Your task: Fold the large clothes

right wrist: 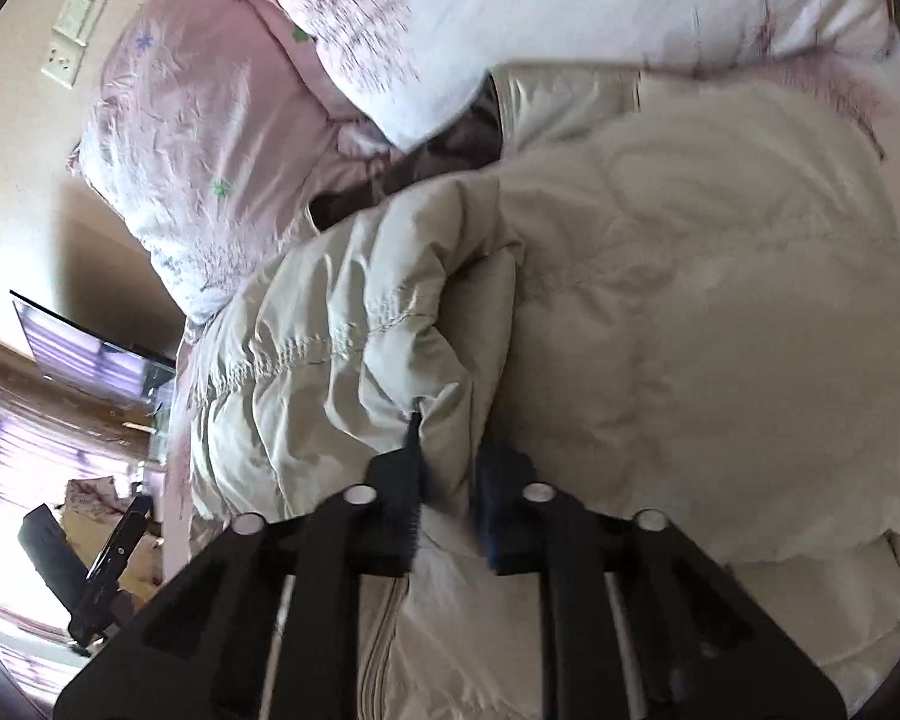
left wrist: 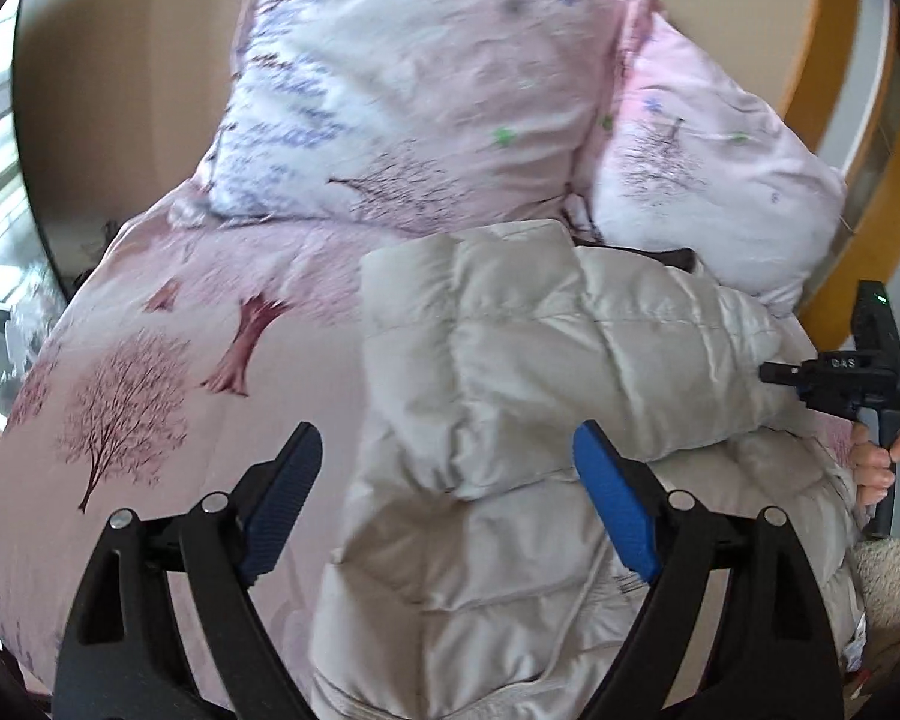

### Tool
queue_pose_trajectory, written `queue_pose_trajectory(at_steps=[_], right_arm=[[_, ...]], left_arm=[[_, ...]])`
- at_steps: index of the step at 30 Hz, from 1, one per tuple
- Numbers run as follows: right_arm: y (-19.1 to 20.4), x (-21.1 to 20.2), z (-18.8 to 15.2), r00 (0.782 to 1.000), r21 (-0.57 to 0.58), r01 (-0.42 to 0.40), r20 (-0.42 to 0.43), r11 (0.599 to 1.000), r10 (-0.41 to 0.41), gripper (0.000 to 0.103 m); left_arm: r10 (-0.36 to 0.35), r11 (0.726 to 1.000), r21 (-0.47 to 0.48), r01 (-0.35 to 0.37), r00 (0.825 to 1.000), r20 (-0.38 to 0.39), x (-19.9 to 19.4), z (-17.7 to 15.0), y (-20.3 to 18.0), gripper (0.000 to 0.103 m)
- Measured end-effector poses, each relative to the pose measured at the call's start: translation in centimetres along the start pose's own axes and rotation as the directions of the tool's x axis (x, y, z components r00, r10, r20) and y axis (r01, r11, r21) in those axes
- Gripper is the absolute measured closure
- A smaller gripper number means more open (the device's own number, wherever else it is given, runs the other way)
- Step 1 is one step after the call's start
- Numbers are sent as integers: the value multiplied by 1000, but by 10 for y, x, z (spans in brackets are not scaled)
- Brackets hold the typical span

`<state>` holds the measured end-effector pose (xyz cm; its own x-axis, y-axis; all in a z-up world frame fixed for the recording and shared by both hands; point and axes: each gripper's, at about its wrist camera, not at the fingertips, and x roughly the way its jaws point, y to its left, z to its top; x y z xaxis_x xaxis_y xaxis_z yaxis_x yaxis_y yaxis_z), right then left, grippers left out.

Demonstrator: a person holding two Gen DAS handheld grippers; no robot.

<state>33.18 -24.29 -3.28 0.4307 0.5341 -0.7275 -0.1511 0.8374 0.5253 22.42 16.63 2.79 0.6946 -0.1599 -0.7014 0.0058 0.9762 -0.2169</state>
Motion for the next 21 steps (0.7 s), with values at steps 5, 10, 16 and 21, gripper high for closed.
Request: queue_pose_trajectory(at_steps=[5, 10, 16, 21], right_arm=[[0, -26, 4, 991, -3, 34, 129, 999, -34, 93], [-27, 9, 3, 992, 95, 128, 6, 987, -129, 91], [-23, -13, 0, 986, 85, 168, -3, 982, -168, 55], [-29, -79, -19, 964, 50, 225, 130, 973, -230, 11]], left_arm=[[8, 997, 76, -14, 997, 71, -7, -9, -5, 17], [11, 995, 102, -10, 1000, -7, 7, -11, -12, 13], [37, 997, 73, -34, 999, -30, 3, -16, -2, 2], [30, 999, 23, -30, 1000, 6, -15, -27, 20, 2]])
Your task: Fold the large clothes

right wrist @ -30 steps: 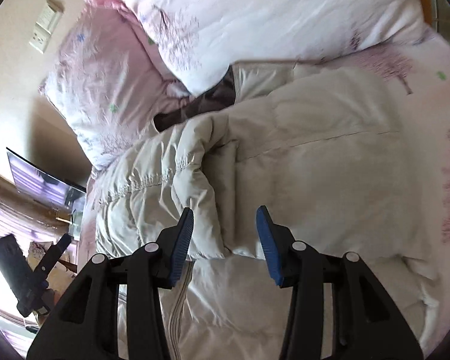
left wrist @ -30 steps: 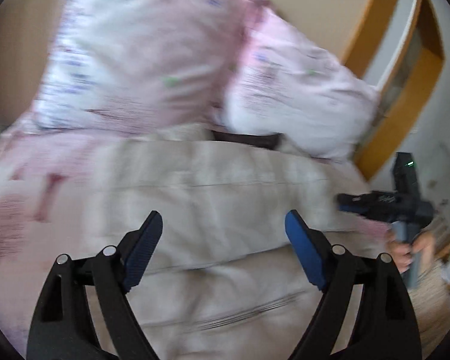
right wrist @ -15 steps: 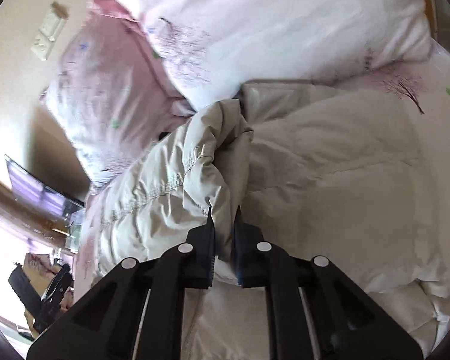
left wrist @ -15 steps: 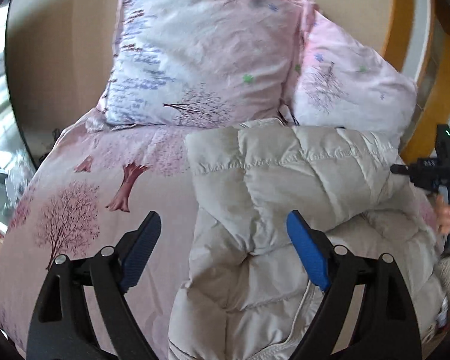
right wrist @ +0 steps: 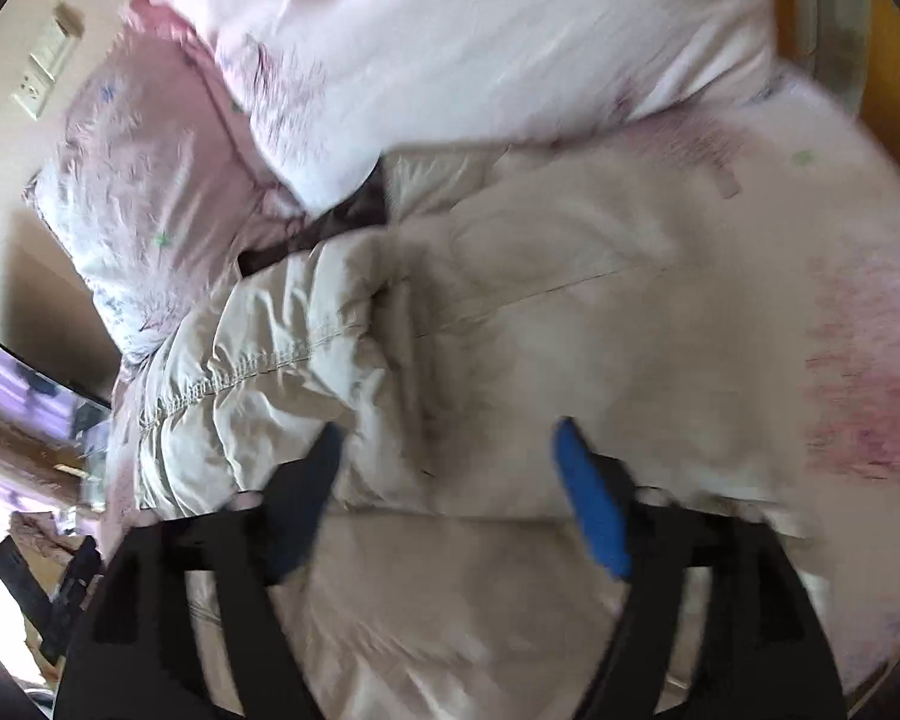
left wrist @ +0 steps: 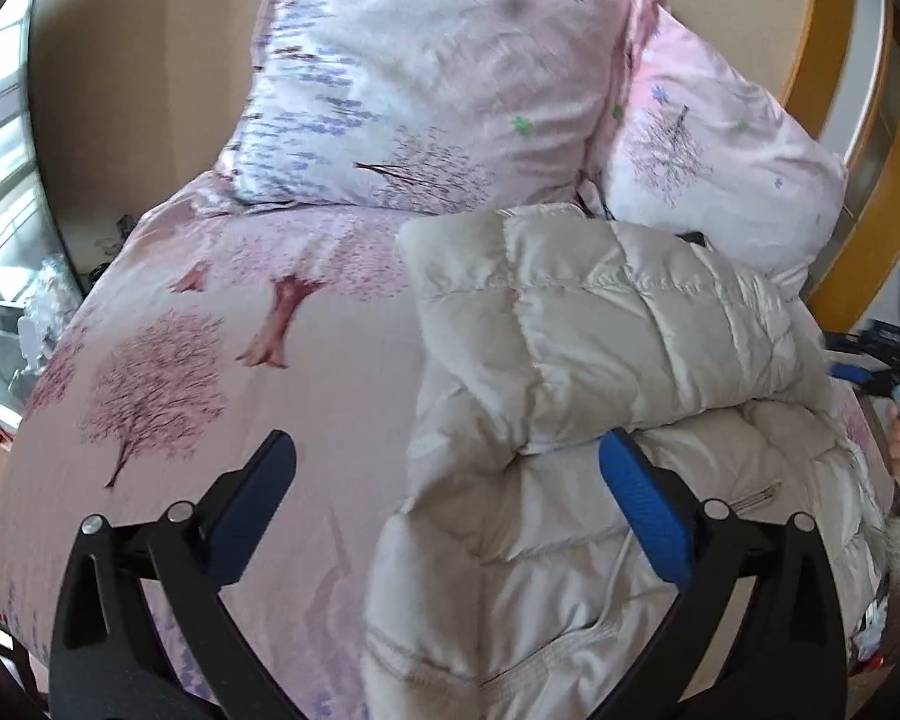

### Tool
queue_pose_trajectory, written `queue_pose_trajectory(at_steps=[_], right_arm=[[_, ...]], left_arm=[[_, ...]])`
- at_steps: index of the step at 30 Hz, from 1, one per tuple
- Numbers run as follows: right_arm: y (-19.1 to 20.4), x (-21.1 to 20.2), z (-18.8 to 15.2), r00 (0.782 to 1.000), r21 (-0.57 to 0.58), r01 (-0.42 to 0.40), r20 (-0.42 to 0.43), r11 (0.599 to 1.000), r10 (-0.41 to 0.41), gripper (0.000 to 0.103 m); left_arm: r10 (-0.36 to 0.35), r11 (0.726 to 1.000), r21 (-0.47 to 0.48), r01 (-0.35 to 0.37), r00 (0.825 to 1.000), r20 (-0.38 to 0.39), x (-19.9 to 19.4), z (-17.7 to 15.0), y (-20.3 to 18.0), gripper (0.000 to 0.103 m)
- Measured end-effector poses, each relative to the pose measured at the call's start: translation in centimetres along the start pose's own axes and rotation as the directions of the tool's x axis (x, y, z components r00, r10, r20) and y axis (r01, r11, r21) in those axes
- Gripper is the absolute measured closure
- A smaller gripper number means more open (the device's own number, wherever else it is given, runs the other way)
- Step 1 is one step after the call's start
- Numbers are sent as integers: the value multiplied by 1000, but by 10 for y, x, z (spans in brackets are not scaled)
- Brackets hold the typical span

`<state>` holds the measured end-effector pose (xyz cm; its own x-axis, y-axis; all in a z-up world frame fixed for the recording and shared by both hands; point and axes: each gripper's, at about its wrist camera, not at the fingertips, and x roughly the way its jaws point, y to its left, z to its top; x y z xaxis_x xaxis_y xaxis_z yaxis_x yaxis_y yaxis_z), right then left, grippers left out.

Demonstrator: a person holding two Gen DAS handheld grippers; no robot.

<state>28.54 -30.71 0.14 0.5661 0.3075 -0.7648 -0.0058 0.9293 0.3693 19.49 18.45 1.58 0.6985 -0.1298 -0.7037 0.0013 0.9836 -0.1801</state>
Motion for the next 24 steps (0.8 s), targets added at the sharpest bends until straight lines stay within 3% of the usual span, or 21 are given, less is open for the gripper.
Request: queue_pose_trajectory(at_steps=[4, 6, 8, 11, 15, 19, 24], right_arm=[[-31, -54, -13, 988, 24, 40, 148, 999, -43, 8], [-49, -80, -24, 970, 13, 36, 242, 999, -38, 8], [-65, -95, -36, 963, -39, 56, 267, 998, -43, 8], [-86, -95, -50, 982, -79, 61, 184, 995, -45, 8], [-127, -85, -75, 999, 39, 18, 37, 999, -20, 9], [-160, -78, -100, 999, 149, -22, -45, 989, 29, 10], [-186, -69, -123, 981, 250, -121, -116, 961, 154, 28]], left_arm=[[-1, 1000, 0, 1, 1000, 19, -12, -16, 17, 2], [3, 1000, -2, -3, 1000, -15, -13, -24, 25, 2], [-30, 999, -32, 28, 998, -64, -13, -31, 35, 2], [-100, 991, -97, 88, 987, -126, -13, -44, 49, 2], [-138, 986, -114, 122, 981, -136, -17, -57, 52, 2], [-217, 970, -149, 194, 962, -163, -20, -72, 56, 2], [-272, 954, -189, 234, 938, -216, -20, -89, 57, 7]])
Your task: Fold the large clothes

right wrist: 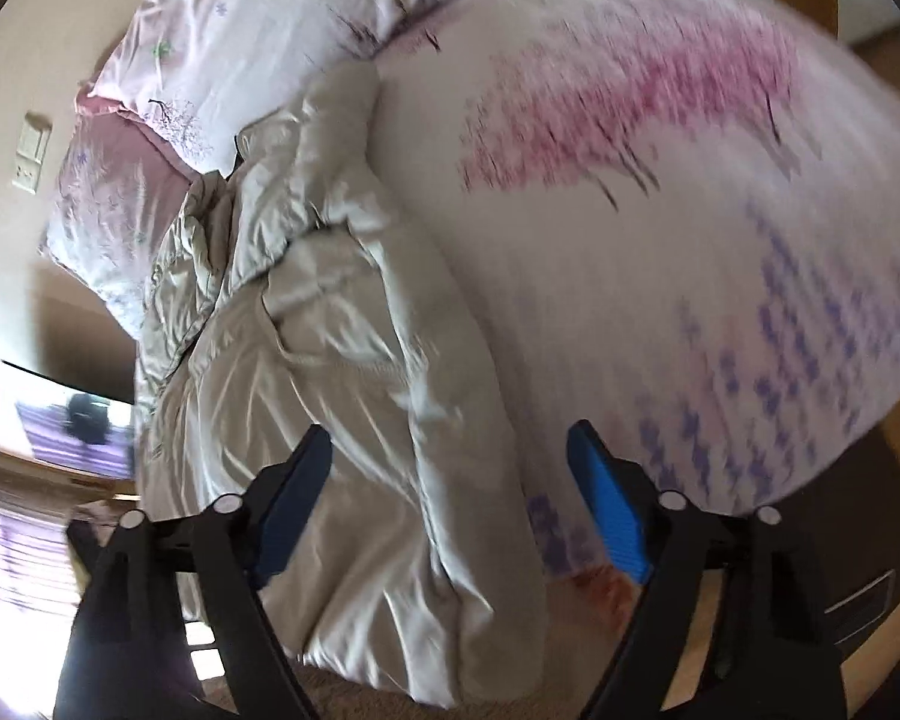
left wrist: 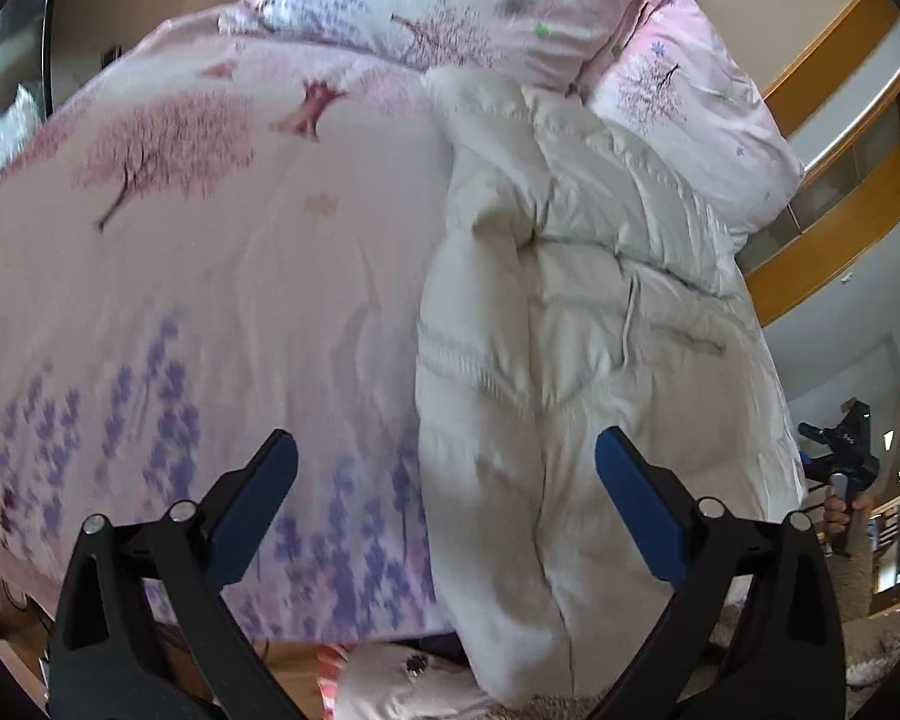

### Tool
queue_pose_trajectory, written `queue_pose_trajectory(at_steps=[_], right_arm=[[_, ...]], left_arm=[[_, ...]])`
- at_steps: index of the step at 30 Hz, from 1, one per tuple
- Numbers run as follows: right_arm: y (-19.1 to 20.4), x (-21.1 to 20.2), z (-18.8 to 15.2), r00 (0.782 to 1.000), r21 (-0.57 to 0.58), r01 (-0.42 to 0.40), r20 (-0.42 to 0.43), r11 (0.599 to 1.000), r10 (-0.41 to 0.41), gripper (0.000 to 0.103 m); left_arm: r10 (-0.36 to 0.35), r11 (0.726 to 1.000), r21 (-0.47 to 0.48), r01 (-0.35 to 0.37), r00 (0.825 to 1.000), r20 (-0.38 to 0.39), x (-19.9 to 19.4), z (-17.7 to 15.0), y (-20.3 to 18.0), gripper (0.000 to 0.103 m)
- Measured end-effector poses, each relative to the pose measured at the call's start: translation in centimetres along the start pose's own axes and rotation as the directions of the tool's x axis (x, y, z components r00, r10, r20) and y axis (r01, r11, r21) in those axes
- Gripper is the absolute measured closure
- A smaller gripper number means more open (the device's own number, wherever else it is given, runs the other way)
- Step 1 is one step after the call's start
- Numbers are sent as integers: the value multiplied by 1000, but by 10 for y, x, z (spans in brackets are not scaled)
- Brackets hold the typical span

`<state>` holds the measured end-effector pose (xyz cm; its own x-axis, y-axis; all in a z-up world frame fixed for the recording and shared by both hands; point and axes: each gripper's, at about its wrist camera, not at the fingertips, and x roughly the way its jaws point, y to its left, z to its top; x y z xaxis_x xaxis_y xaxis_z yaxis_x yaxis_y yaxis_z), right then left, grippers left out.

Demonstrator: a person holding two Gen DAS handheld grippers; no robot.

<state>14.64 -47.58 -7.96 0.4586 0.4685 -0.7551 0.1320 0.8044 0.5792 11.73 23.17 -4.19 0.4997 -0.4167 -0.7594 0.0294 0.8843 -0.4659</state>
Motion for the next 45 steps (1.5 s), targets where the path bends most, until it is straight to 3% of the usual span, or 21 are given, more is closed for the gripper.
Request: queue_pose_trajectory(at_steps=[3, 7, 14, 23, 26, 30, 33, 35, 38, 41, 45], right_arm=[[-14, 4, -9, 996, 44, -72, -46, 996, 74, 36], [-21, 10, -19, 981, 68, -159, -99, 985, 165, 39], [-16, 16, -32, 960, 55, -236, -142, 970, 242, 41], [-18, 17, -44, 943, 67, -290, -149, 955, 297, 42], [-16, 20, -47, 940, 75, -299, -149, 951, 307, 48], [-18, 23, -48, 937, 94, -305, -148, 948, 317, 64], [-16, 23, -49, 942, 97, -295, -135, 951, 306, 76], [-12, 20, -49, 946, 87, -290, -121, 953, 299, 80], [-1, 14, -47, 953, 61, -286, -91, 956, 290, 84], [14, 0, -44, 960, 10, -279, -27, 960, 280, 87], [38, -21, -42, 953, -88, -283, 89, 955, 290, 89]], left_arm=[[-40, 999, -28, 39, 998, -50, 5, -11, 3, 25], [-91, 995, -55, 88, 995, -51, 3, -21, 4, 33], [-215, 974, -99, 206, 973, -90, 6, -41, -4, 36], [-296, 949, -149, 279, 949, -106, 10, -56, -13, 36], [-290, 951, -146, 274, 951, -107, 12, -58, -20, 36], [-286, 951, -156, 269, 953, -98, 14, -59, -24, 39], [-254, 960, -152, 237, 962, -104, 15, -61, -26, 53], [-244, 961, -162, 226, 965, -98, 16, -62, -25, 71], [-233, 965, -144, 221, 970, -69, 9, -59, -28, 82], [-232, 966, -122, 227, 972, -31, 0, -53, -32, 86], [-246, 963, -105, 248, 969, 32, -12, -41, -36, 87]])
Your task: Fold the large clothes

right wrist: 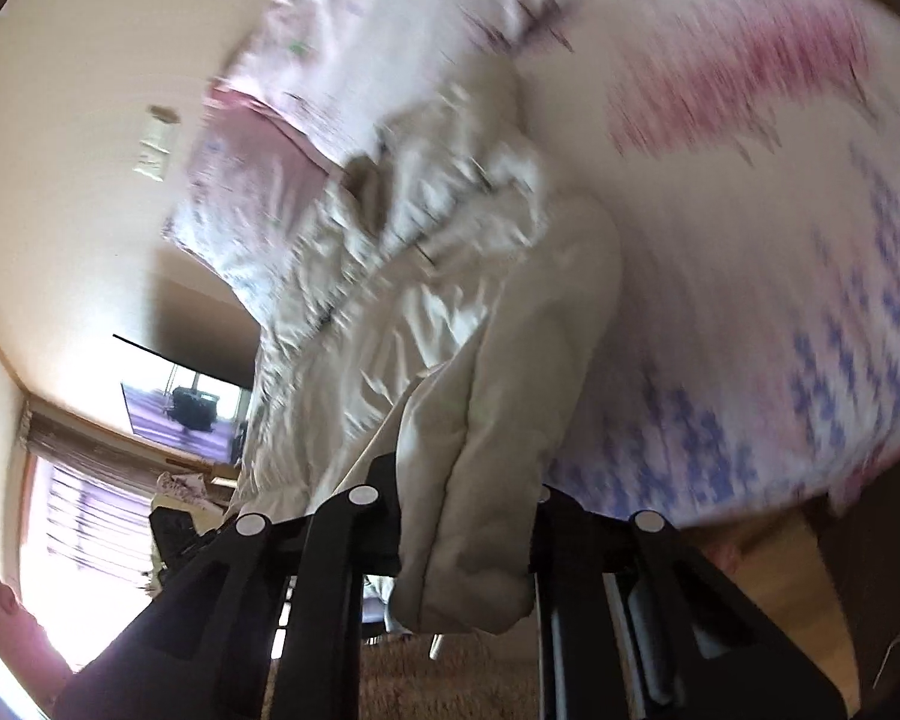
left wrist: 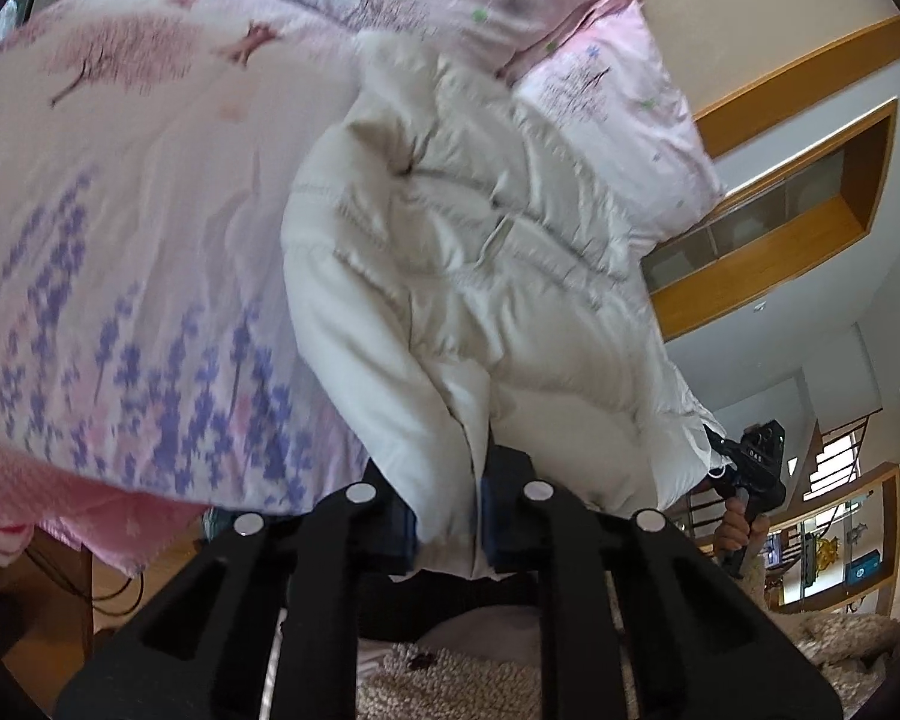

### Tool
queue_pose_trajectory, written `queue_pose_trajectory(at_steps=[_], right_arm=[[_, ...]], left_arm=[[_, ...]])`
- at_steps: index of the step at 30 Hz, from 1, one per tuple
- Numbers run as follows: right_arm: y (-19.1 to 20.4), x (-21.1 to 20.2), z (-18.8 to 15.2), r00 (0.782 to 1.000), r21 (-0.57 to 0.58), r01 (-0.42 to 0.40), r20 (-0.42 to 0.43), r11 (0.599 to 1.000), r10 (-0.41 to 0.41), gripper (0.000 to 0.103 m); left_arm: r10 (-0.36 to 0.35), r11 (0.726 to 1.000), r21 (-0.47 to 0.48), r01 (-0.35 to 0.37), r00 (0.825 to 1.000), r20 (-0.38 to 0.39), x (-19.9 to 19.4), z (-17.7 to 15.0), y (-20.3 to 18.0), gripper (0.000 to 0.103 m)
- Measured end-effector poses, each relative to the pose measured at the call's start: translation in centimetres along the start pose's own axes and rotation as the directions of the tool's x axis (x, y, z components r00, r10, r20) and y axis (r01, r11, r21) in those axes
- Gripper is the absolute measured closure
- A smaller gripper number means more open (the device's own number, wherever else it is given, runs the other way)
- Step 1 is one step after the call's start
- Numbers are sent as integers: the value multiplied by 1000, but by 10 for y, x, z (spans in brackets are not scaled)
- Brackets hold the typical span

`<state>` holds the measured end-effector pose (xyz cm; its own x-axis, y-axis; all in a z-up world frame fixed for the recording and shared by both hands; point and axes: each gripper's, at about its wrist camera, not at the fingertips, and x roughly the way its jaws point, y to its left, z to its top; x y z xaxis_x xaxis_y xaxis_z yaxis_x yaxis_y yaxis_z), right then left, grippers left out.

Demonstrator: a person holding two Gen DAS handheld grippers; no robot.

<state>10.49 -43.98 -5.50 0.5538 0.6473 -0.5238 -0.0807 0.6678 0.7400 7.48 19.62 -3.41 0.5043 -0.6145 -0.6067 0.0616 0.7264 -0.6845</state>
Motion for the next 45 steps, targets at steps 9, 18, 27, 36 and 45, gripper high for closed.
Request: queue_pose_trajectory(at_steps=[9, 18, 27, 36, 45], right_arm=[[37, -16, 27, 976, -82, -64, 203, 995, 80, 90], [80, -8, 71, 938, -193, -8, 338, 981, 74, 90], [112, 18, 123, 918, -231, 13, 388, 973, 80, 90], [111, 68, 180, 913, -139, 44, 409, 989, 17, 90], [82, 129, 228, 926, 16, 153, 348, 988, -149, 87]], left_arm=[[-80, 997, 9, 80, 985, 153, -24, 35, -15, 89], [-60, 997, 71, 43, 963, 264, -33, 85, -42, 89], [0, 999, 45, -17, 940, 340, -11, 160, -51, 88], [72, 997, -9, -74, 939, 337, 43, 228, -43, 88], [147, 989, -74, -131, 949, 279, 104, 272, -22, 87]])
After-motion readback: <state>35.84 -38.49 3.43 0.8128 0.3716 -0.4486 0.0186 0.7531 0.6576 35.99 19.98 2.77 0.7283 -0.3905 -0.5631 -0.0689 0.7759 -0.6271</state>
